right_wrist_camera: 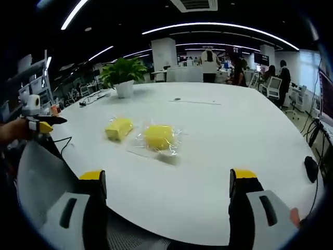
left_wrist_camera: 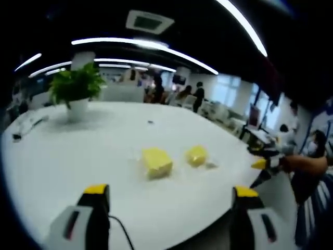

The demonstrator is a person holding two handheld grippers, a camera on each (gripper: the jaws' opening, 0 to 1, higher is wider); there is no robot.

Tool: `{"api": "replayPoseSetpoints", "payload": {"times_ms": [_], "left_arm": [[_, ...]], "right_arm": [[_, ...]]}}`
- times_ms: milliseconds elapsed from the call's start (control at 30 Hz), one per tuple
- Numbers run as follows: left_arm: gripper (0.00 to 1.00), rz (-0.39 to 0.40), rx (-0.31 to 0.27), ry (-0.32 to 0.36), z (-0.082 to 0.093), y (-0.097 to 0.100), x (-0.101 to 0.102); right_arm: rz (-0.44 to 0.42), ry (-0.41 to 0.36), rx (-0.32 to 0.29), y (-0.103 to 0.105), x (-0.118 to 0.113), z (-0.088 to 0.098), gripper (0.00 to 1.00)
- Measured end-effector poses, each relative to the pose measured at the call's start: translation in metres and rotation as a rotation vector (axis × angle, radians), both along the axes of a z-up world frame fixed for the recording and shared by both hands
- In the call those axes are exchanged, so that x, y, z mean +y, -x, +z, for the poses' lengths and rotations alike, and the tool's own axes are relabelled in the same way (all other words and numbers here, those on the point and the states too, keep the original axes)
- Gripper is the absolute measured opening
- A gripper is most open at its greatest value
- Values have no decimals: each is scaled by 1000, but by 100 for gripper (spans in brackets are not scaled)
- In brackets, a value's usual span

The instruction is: Compare the silicone blocks by pressing each to a similar depth, holding the contact briefly, and releasing to observe deformation and rebound differences across the visible hardness samples.

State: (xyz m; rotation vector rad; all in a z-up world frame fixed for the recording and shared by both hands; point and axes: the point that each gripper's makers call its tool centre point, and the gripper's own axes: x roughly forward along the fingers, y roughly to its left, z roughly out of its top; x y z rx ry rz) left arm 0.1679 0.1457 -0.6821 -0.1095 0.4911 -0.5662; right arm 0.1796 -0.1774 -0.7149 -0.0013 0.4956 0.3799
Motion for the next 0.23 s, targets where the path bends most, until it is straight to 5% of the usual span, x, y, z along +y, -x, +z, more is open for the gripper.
{"api": "replayPoseSetpoints", "payload": {"times_ms": [233], "left_arm": [[100, -1, -11, 4, 3, 3, -1]], "right_arm": [[-18, -2, -61, 0, -8, 14, 93]]}}
